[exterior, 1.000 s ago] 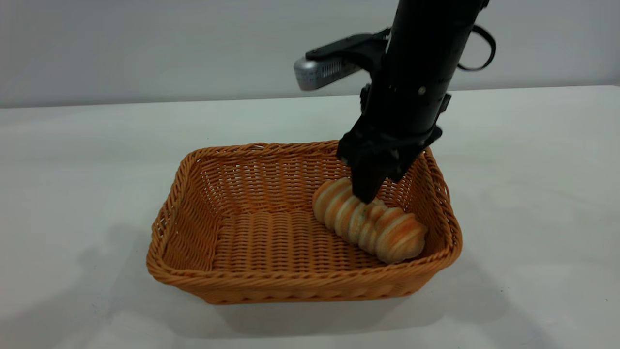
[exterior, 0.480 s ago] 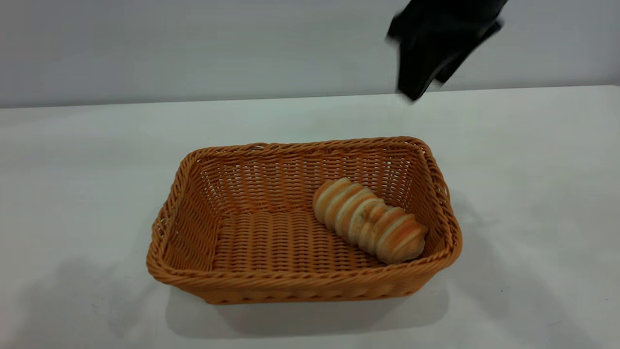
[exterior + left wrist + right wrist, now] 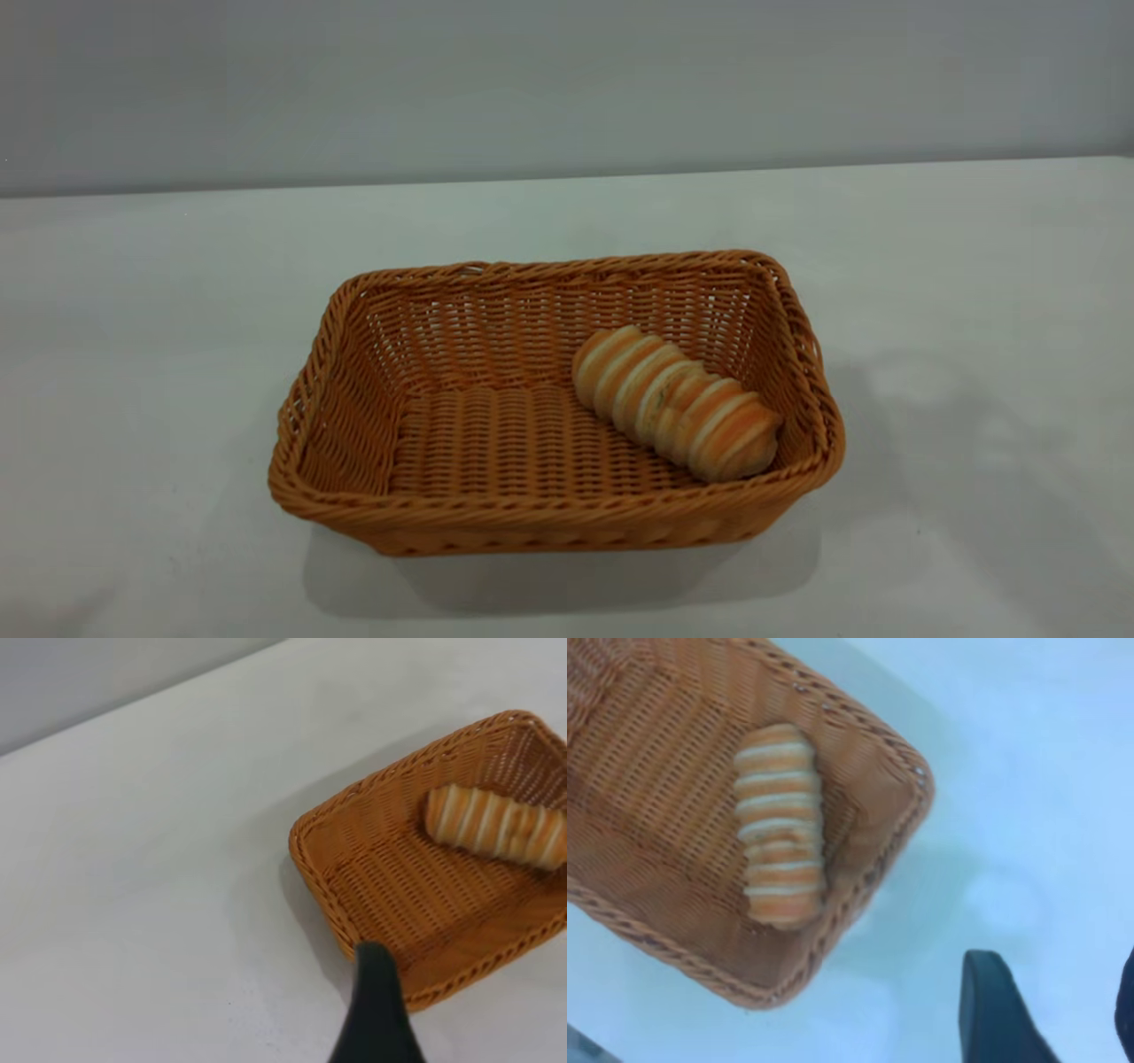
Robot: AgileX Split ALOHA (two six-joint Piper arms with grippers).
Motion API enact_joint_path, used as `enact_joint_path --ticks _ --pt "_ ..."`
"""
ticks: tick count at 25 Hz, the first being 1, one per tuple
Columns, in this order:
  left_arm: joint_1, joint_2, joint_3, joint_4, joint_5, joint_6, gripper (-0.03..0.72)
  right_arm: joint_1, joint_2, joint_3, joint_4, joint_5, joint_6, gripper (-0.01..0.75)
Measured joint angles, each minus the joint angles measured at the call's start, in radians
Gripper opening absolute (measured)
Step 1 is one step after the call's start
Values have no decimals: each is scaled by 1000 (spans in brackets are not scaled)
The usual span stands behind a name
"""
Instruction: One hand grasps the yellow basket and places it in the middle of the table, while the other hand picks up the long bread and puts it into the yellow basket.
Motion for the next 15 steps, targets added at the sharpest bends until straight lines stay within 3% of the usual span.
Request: enact_joint_path --ticks 10,15 --pt "0 -214 10 7 145 -30 594 -25 -261 83 0 100 40 360" --pt "0 -358 107 70 171 -109 594 -26 -446 194 0 112 55 360"
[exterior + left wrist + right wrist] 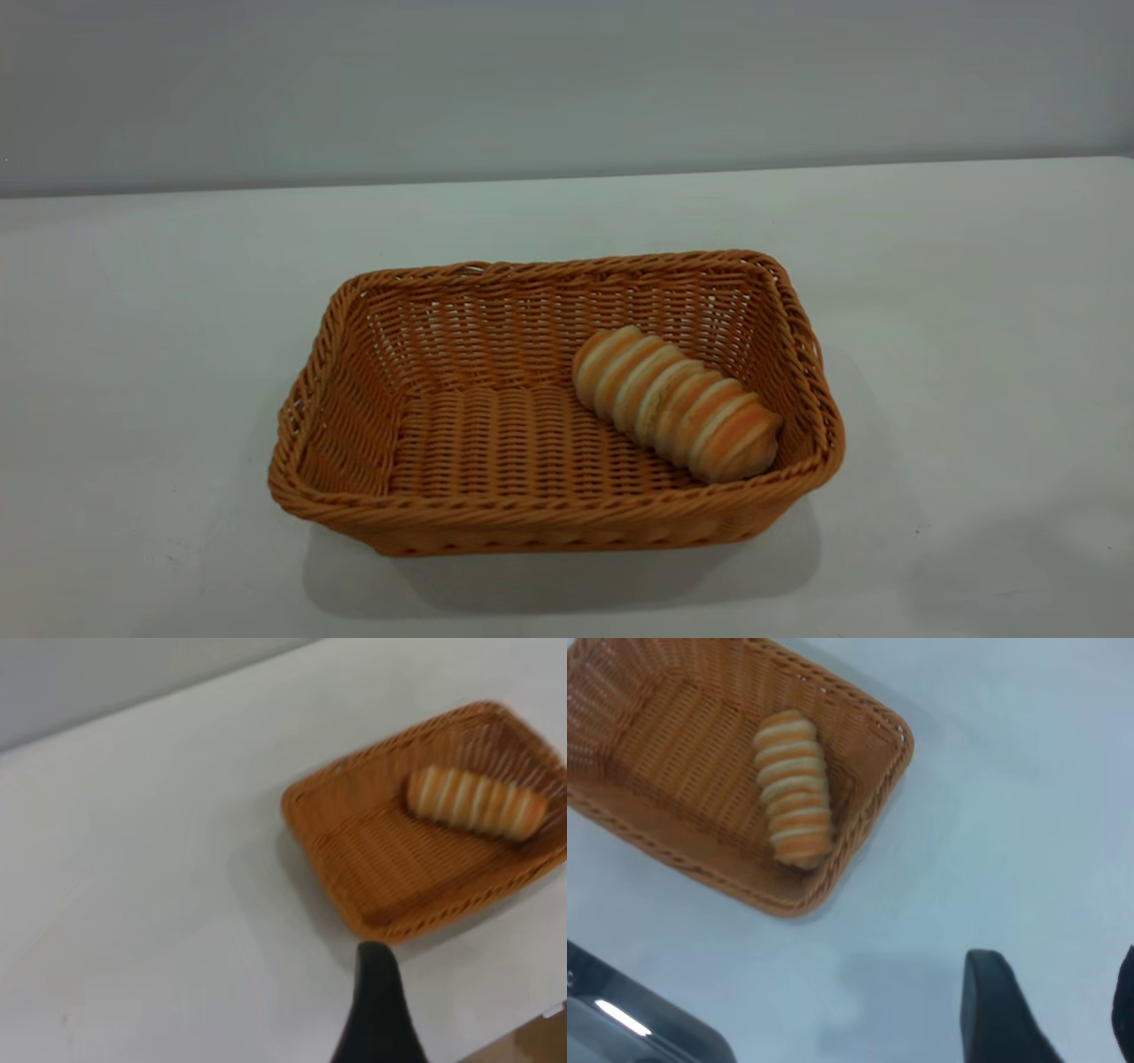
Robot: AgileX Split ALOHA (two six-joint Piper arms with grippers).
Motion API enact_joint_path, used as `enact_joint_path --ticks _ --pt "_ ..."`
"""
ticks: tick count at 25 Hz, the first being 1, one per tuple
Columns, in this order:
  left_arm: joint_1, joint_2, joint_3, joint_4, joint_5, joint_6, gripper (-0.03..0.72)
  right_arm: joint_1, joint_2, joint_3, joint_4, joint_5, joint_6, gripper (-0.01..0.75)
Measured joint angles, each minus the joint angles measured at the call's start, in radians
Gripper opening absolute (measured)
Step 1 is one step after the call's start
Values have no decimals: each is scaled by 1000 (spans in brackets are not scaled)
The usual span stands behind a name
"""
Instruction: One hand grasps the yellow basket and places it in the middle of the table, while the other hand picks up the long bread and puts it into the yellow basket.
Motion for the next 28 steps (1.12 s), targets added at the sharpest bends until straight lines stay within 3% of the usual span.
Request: enact_joint_path --ticks 8,17,28 --pt "0 -256 155 84 118 -78 594 0 -353 194 9 16 21 360" --pt "0 -488 256 105 118 -79 594 0 -690 417 39 54 22 360" --pt "0 -518 424 132 113 -78 594 0 -1033 592 25 114 85 360"
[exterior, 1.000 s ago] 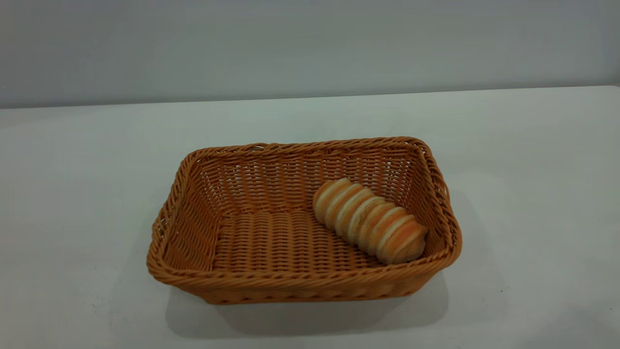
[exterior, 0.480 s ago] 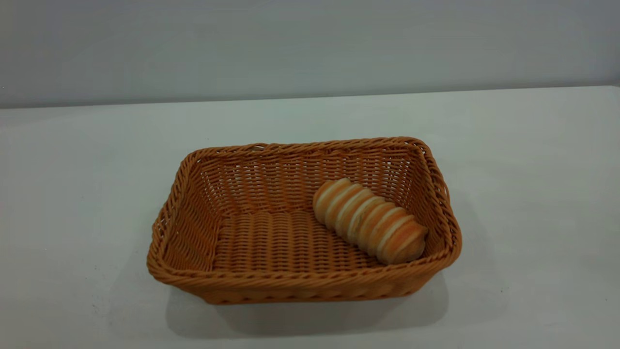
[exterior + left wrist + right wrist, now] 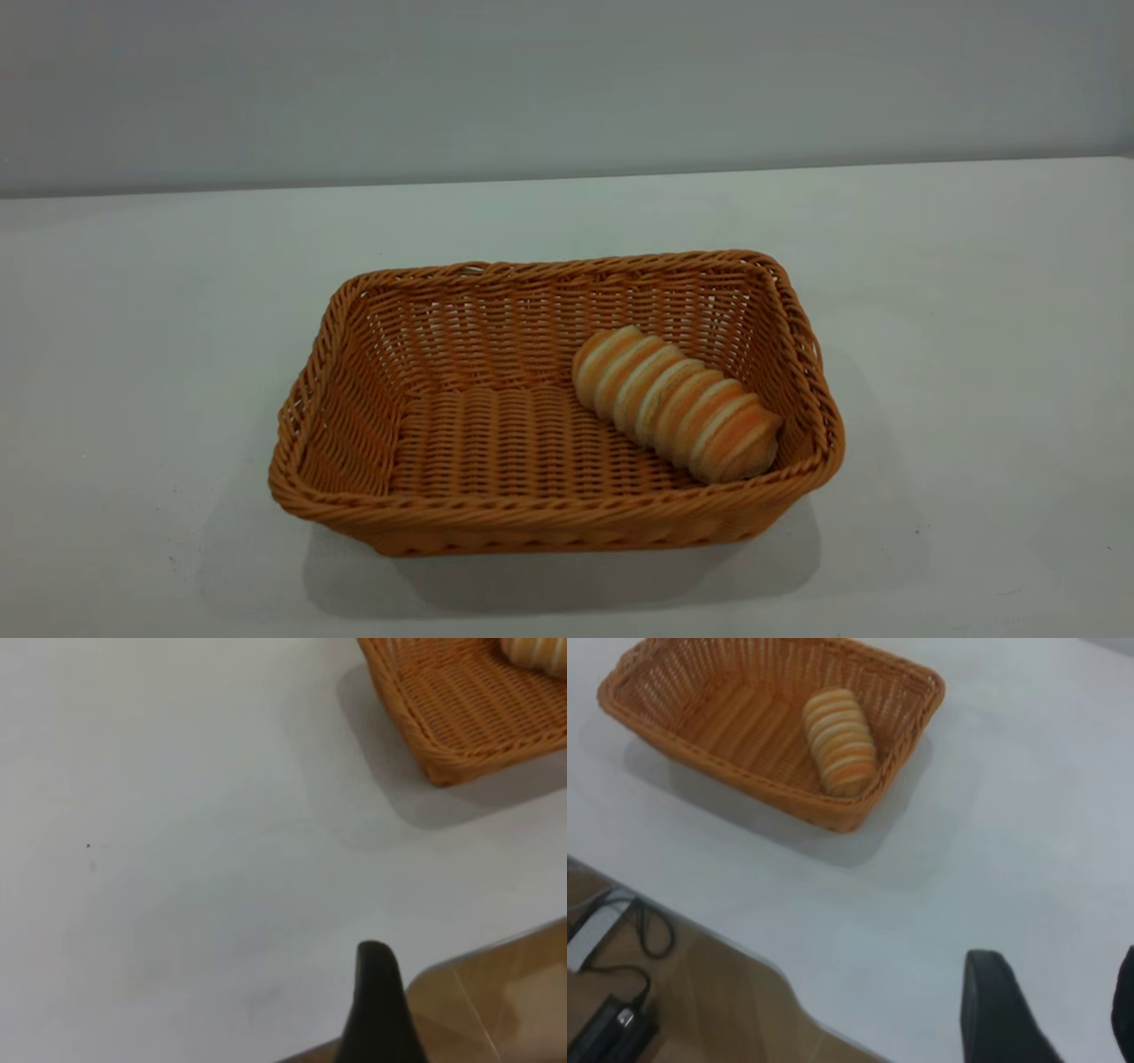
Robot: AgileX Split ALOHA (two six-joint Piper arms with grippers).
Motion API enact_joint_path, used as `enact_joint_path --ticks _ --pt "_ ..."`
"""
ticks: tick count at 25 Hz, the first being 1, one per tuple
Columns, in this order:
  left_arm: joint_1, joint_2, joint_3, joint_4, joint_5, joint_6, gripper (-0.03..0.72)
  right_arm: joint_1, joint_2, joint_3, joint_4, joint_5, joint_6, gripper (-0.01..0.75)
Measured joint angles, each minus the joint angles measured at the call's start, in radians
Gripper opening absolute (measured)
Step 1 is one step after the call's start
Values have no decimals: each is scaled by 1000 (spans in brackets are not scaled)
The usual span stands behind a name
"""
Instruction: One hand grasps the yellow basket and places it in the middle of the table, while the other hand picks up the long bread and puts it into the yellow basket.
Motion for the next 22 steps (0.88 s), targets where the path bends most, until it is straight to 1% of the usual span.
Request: enact_joint_path --ticks 6,10,14,22 --pt "0 0 16 36 -17 -9 594 0 -94 34 -20 37 21 360" --pt "0 0 16 40 -18 -18 594 0 -99 62 -72 37 35 360" --pt "0 0 16 40 -19 -19 594 0 -99 112 -127 20 69 360" --pt "0 0 16 40 -19 -19 594 0 -99 141 -169 -34 90 360"
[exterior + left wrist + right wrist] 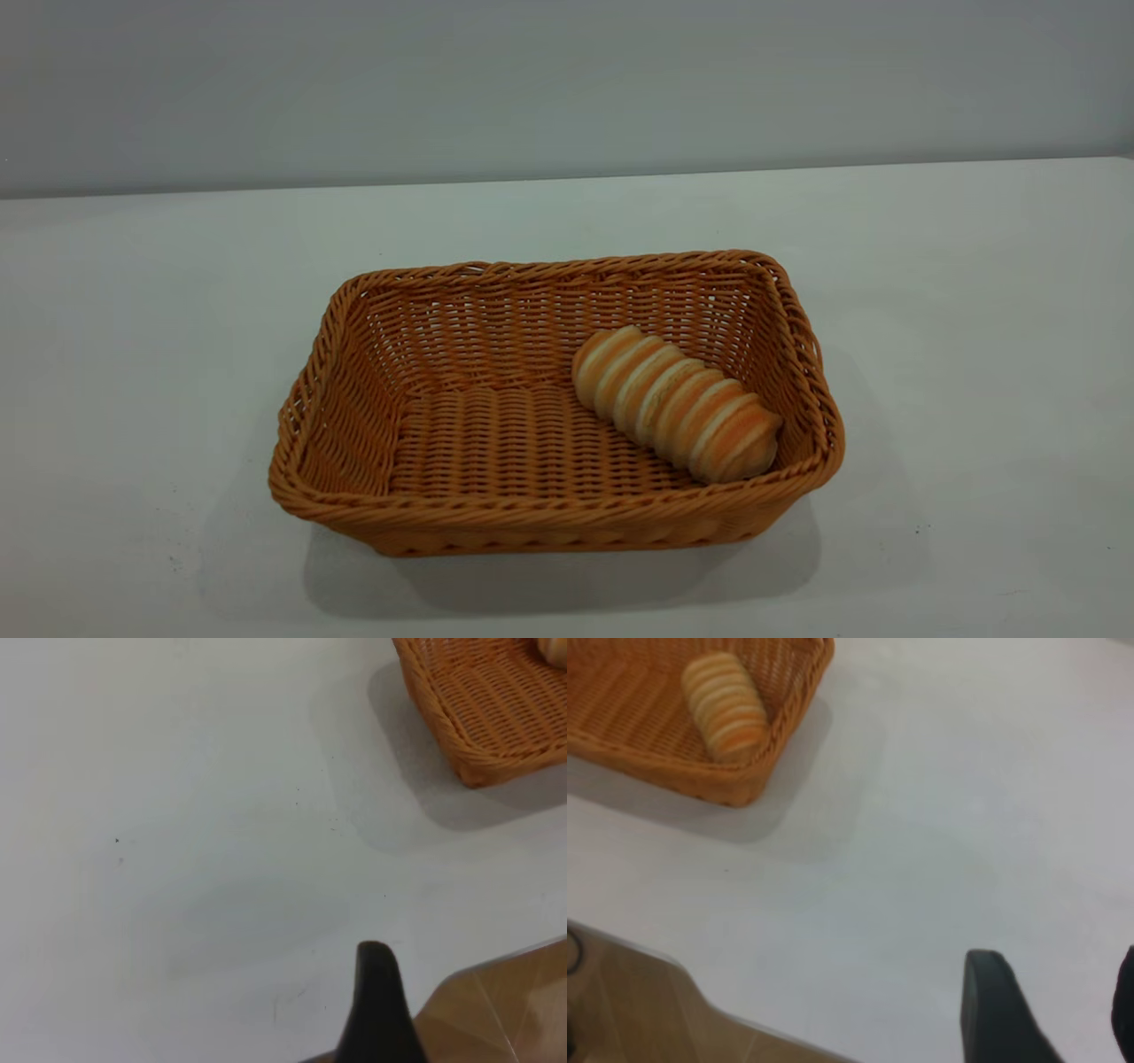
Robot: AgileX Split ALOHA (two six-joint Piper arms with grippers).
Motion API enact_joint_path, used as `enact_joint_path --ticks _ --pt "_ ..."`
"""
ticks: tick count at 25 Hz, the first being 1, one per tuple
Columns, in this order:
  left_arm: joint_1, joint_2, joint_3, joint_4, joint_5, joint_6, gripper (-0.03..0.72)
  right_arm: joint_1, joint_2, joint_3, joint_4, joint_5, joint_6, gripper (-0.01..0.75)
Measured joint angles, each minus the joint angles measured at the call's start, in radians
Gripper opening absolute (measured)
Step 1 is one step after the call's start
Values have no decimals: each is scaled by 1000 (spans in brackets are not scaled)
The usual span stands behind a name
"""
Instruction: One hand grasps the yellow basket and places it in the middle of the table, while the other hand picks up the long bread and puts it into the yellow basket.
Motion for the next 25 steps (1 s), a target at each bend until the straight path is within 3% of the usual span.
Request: enact_joint_path --ticks 25 --pt "0 0 1 0 0 -4 594 0 0 12 -1 -26 23 359"
